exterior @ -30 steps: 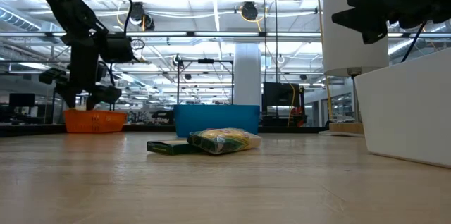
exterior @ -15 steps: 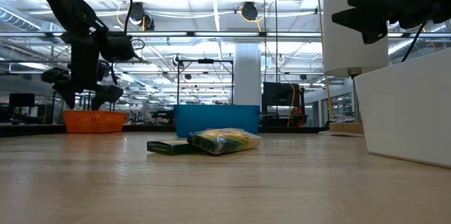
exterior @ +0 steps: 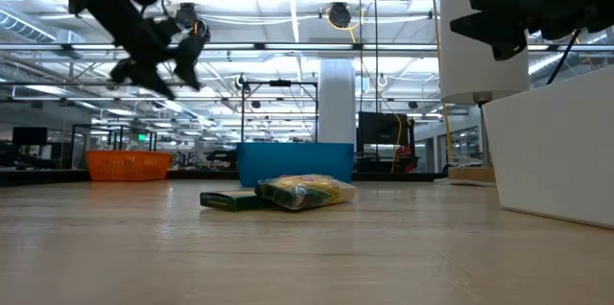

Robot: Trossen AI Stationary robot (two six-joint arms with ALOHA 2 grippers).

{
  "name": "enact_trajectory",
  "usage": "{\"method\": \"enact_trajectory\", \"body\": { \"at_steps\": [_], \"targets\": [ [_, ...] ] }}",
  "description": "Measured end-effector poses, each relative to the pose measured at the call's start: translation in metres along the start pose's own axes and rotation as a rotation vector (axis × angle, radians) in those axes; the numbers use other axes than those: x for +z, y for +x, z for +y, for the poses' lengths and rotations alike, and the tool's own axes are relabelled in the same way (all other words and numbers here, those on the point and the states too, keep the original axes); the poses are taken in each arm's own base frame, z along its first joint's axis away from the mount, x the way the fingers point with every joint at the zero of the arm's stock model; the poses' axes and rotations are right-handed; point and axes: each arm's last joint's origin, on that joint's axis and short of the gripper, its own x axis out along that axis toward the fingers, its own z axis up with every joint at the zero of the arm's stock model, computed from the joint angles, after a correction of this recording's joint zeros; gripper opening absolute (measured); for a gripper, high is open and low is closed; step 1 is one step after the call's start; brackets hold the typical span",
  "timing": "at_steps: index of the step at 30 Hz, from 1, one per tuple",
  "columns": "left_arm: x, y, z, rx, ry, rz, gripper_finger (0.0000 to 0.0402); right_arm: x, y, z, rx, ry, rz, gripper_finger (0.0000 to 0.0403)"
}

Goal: Pick & Place School Supplies
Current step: Put the pink hole puncher into the blue bin

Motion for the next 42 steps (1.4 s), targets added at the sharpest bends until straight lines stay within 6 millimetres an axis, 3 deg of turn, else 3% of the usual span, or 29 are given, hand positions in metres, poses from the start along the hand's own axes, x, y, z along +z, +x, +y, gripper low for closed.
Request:
{"method": "enact_trajectory", "body": {
  "at_steps": [7,14,20,26,30,35,42],
  "targets": [
    [-0.012,-0.041,-0.054,-0.390,0.103,-0.101,0.0289,0.000,0.000,-0.001,-0.004,0.012,0.000,0.0210],
    [-0.045,-0.063,-0.091,-0.611,0.147,-0.033,0.0289,0.000,0.000,-0.001,-0.004,0.026,0.000,0.0210],
    [-0.085,-0.058,-0.113,-0.612,0.098,0.124,0.0290,0.000,0.000,-0.001,-0.002,0.027,-0.001,0.0210],
    [-0.124,-0.038,-0.128,-0.550,0.037,0.252,0.0289,0.001,0.000,0.000,-0.001,0.031,-0.008,0.0210],
    [-0.144,-0.022,-0.140,-0.610,0.024,0.343,0.0289,0.002,0.000,0.000,0.000,0.035,-0.014,0.0210],
    [-0.150,-0.015,-0.160,-0.624,0.047,0.387,0.0289,0.001,0.000,0.000,0.000,0.035,-0.013,0.0210],
    [-0.138,-0.015,-0.198,-0.562,0.155,0.422,0.0289,0.002,0.000,0.000,0.000,0.035,-0.014,0.0210]
  ]
}}
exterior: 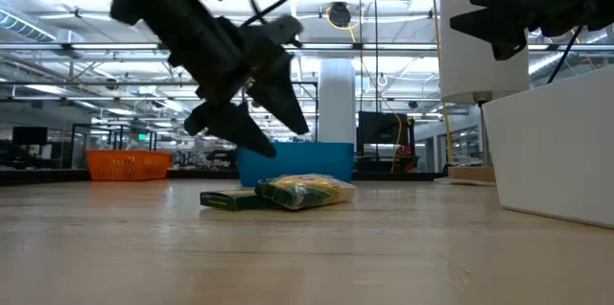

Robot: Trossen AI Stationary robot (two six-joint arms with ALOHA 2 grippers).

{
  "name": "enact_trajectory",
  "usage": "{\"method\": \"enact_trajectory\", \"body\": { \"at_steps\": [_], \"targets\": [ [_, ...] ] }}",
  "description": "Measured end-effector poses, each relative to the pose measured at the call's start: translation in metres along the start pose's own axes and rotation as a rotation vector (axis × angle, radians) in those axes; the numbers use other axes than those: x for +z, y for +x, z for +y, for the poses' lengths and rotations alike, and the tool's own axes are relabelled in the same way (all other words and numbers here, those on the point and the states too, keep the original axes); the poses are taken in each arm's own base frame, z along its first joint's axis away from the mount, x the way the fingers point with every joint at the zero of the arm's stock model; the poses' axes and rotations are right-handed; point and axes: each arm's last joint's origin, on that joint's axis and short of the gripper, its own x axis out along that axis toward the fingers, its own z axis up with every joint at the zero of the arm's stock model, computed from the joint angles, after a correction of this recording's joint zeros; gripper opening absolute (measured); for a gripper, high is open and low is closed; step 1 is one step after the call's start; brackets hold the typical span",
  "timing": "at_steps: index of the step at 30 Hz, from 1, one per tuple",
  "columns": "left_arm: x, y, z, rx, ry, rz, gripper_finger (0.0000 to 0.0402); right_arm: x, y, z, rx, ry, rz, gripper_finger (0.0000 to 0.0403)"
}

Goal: Pick & Place School Supplies
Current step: Put the pink hole puncher into the blue bin

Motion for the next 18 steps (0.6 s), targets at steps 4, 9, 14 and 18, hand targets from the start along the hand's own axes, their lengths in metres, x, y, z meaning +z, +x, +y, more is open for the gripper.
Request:
{"method": "enact_trajectory", "body": {
  "at_steps": [4,9,14,18],
  "targets": [
    [0.007,0.012,-0.008,0.177,0.009,0.042,0.0289,0.000,0.000,0.000,0.000,0.002,-0.003,0.0210],
    [0.015,0.029,-0.015,0.336,-0.008,0.085,0.0289,0.000,0.000,0.000,0.000,0.006,-0.002,0.0210],
    [0.020,0.049,-0.021,0.366,0.009,0.084,0.0289,0.001,0.000,0.000,0.001,0.009,-0.006,0.0210],
    [0.021,0.057,-0.019,0.385,-0.007,0.081,0.0289,0.001,0.000,0.000,0.001,0.011,-0.006,0.0210]
  ]
}}
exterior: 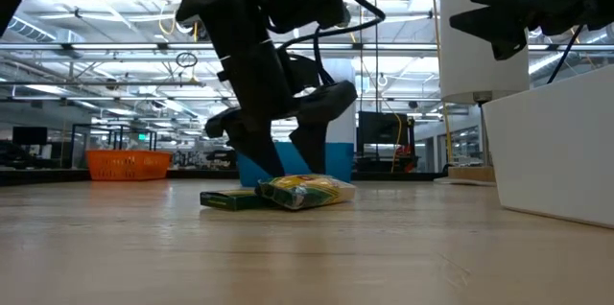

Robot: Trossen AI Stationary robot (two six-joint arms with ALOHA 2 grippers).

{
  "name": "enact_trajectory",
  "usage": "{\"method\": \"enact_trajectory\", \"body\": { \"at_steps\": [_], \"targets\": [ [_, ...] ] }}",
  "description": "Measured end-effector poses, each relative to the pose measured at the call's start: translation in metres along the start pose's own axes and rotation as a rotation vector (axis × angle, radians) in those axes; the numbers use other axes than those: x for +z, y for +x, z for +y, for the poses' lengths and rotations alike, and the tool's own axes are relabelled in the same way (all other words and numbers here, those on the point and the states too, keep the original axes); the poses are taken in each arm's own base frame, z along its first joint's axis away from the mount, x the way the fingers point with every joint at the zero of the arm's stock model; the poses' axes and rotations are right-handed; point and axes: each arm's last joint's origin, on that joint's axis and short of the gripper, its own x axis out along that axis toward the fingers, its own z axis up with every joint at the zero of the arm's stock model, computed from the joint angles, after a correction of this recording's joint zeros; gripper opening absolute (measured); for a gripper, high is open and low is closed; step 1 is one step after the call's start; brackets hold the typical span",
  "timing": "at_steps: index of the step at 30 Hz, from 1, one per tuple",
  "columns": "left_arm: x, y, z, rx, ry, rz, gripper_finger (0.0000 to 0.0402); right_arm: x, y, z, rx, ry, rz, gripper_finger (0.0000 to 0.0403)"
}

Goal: Pick & Place School Supplies
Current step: Put the pink hole puncher into the blue bin

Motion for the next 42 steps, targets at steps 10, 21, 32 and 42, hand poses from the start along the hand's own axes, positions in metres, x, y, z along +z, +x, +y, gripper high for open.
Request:
{"method": "enact_trajectory", "body": {
  "at_steps": [10,21,32,42],
  "targets": [
    [-0.004,0.006,0.020,0.160,-0.066,0.084,0.0289,0.000,0.000,0.000,0.000,-0.001,0.001,0.0210],
    [-0.002,0.006,0.015,0.111,0.032,0.074,0.0289,0.000,0.000,0.000,0.000,-0.001,0.002,0.0210],
    [0.003,0.009,0.015,0.057,0.068,0.100,0.0289,0.000,0.000,0.000,0.000,-0.001,0.002,0.0210],
    [0.003,0.009,0.014,0.057,0.064,0.093,0.0195,0.000,0.000,0.000,0.000,-0.001,0.002,0.0210]
  ]
}}
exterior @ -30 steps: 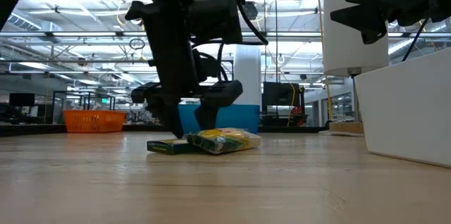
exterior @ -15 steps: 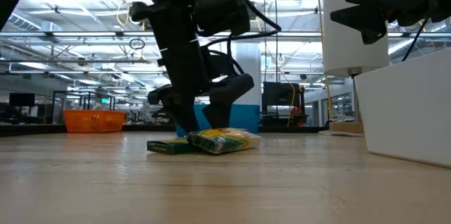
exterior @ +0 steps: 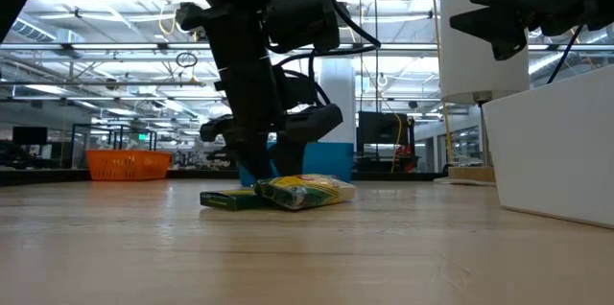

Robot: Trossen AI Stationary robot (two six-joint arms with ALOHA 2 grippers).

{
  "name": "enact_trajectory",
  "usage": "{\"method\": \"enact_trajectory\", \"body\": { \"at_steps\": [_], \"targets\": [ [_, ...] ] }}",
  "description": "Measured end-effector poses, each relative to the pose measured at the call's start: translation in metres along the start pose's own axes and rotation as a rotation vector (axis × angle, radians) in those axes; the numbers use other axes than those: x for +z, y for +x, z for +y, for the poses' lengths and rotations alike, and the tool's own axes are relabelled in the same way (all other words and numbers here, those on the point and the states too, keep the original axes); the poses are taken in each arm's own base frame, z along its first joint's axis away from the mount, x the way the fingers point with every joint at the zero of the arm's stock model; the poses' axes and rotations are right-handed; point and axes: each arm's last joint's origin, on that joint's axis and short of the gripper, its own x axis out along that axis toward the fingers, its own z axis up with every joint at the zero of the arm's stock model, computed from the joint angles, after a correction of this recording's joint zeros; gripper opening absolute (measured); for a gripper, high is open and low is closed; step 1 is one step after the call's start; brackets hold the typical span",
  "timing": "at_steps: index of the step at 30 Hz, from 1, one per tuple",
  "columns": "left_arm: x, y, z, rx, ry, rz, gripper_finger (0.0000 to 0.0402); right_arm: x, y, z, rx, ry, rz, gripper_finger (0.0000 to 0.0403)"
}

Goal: Pick & Place School Supplies
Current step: Put the pink hole puncher into the blue bin

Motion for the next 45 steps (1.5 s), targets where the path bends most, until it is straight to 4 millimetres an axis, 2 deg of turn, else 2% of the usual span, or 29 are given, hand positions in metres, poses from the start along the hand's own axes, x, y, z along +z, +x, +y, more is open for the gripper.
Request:
{"method": "enact_trajectory", "body": {
  "at_steps": [5,9,19,27,35,41,45],
  "targets": [
    [0.000,0.000,0.000,-0.006,0.018,0.002,0.0139,0.000,0.000,0.000,0.000,0.000,0.000,0.0210],
    [0.000,0.000,0.000,-0.008,0.023,0.002,0.0114,0.000,0.000,0.000,0.000,0.000,0.000,0.0210],
    [-0.003,-0.005,-0.004,-0.013,0.061,-0.017,0.0123,0.000,0.000,0.000,0.000,0.000,0.000,0.0210],
    [-0.001,-0.026,-0.007,-0.014,0.093,-0.104,0.0103,0.000,0.000,0.000,0.000,0.000,0.000,0.0210],
    [0.014,-0.063,-0.002,-0.021,0.098,-0.242,0.0129,0.000,0.000,0.000,0.000,0.000,0.000,0.0210],
    [0.036,-0.091,0.014,-0.023,0.076,-0.334,0.0079,0.000,0.000,0.000,0.000,0.000,0.000,0.0210],
    [0.046,-0.098,0.022,-0.061,0.065,-0.318,0.0032,0.000,0.000,0.000,0.000,0.000,0.001,0.0210]
  ]
}}
